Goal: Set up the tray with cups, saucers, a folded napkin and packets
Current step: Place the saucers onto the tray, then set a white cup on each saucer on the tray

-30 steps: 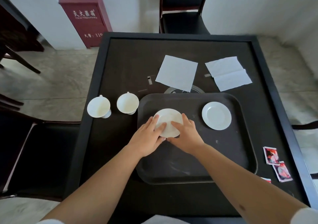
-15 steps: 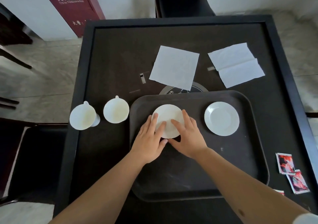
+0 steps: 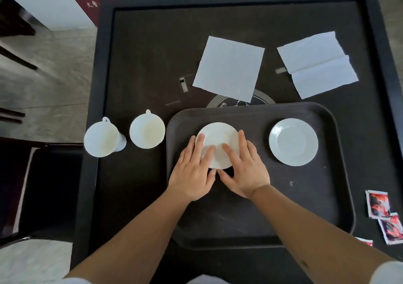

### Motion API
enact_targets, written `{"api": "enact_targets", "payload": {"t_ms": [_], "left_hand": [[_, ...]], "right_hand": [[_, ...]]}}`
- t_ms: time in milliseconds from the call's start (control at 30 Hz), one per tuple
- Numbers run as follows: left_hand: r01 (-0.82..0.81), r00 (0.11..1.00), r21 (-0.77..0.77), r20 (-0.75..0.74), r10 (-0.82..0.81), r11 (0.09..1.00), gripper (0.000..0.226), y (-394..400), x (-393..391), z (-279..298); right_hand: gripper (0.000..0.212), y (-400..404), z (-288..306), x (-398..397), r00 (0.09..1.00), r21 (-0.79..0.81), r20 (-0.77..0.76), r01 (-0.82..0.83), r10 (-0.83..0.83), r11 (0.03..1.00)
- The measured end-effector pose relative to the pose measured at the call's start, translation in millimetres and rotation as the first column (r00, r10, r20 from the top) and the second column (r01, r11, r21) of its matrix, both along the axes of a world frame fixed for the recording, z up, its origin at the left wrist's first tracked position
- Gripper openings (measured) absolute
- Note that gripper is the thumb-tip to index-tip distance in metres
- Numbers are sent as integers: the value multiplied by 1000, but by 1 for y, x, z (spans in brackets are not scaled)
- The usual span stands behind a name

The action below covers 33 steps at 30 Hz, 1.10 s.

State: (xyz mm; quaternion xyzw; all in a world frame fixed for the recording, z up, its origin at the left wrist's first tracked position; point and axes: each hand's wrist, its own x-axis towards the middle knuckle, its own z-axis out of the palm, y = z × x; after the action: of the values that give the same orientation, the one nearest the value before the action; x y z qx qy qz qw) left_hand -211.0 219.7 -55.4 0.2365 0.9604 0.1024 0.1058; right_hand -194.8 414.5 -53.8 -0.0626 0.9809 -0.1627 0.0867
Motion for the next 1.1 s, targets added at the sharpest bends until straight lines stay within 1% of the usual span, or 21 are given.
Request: {"api": "enact_targets", "payload": {"t_ms": [133, 233, 300, 367, 400, 467, 567, 700, 800, 900, 1100], "left_hand": [[4, 1000, -3, 11, -4, 1000, 66, 0, 1, 3], [-24, 1000, 4, 11, 24, 1000, 71, -2, 4, 7], [-61, 998, 4, 18, 61, 998, 73, -6, 8, 14], [-97, 995, 3, 20, 97, 995, 73, -14, 15, 22], [-118, 993, 8, 14, 117, 993, 72, -20, 19, 27], [-162, 987, 29, 1, 162, 986, 67, -34, 27, 39], [-195, 980, 42, -25, 197, 980, 62, -60, 39, 57], [-243, 968, 60, -53, 246, 968, 54, -98, 48, 86], [-293, 952, 77, -68, 298, 953, 51, -128, 52, 106], [-343, 934, 74, -77, 348, 936, 53, -156, 54, 119], [-375, 926, 30, -44, 376, 927, 62, -204, 39, 139]], "right_hand": [[73, -1, 5, 1, 999, 11, 30, 14, -14, 1000], [74, -2, 13, 0, 1000, -10, 29, 2, -2, 1000], [79, -4, 20, 2, 999, -8, 32, 20, -20, 1000], [84, -8, 29, 4, 998, 31, 43, 46, -48, 998], [83, -12, 34, 6, 998, 51, 46, 46, -49, 998], [75, -23, 44, 10, 999, 69, 38, 22, -24, 997], [62, -49, 63, 15, 998, 72, 37, -49, 46, 996], [57, -93, 87, 17, 985, -1, -16, -171, 171, 985], [53, -132, 104, 13, 972, -64, -29, -234, 232, 970], [52, -170, 117, 7, 969, -97, -9, -246, 246, 964], [52, -226, 136, -7, 968, -111, 51, -239, 246, 965]]}}
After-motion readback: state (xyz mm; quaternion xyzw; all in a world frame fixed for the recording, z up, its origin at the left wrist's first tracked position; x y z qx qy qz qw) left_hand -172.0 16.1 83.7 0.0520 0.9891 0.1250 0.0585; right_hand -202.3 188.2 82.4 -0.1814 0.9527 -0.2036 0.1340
